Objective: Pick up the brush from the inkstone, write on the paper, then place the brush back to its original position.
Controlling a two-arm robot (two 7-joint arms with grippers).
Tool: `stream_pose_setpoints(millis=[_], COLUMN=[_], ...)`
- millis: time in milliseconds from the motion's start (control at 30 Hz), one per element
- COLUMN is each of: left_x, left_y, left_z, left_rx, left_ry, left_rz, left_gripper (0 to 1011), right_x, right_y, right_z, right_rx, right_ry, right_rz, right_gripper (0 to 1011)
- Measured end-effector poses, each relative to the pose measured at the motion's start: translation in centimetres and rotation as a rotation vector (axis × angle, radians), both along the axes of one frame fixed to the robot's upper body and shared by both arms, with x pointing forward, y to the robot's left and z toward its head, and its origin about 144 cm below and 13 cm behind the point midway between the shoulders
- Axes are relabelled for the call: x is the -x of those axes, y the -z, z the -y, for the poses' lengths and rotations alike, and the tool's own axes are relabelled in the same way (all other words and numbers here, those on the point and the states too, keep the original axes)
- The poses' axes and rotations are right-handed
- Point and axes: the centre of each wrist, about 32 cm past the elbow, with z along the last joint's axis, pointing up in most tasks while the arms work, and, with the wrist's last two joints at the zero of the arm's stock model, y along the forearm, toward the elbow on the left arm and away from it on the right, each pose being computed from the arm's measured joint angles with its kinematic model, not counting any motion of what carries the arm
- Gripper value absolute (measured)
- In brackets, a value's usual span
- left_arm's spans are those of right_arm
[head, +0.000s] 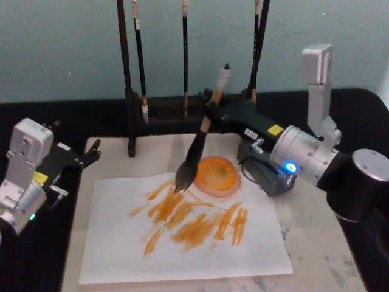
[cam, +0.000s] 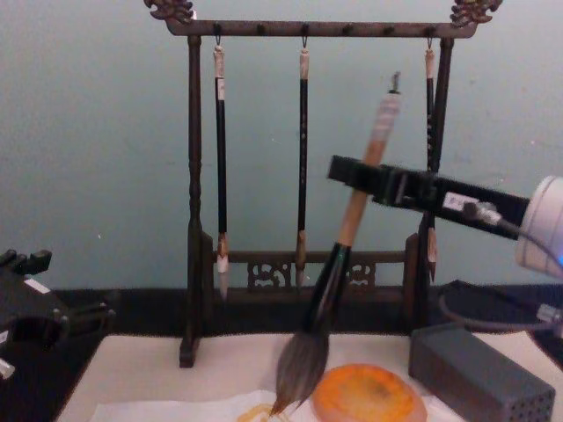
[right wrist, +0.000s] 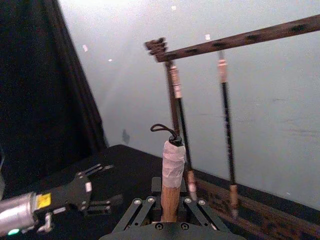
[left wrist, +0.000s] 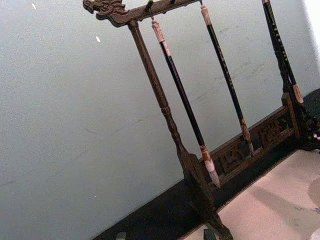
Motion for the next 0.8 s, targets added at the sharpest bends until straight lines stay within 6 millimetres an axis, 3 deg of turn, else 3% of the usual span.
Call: stream_pose_setpoints(millis=[800], left_x=[0.0], left_y=[0.0], left_z=[0.0], left_rx=[0.000], left_ry=[0.000], left_rz=[0.000], left_gripper=[1001], right_x=[0.8], right_y=[0.5], right_z=[-3.7], right_rx=[0.074], right_ry=[-0.185], right_rz=[0.056], right_gripper=[158])
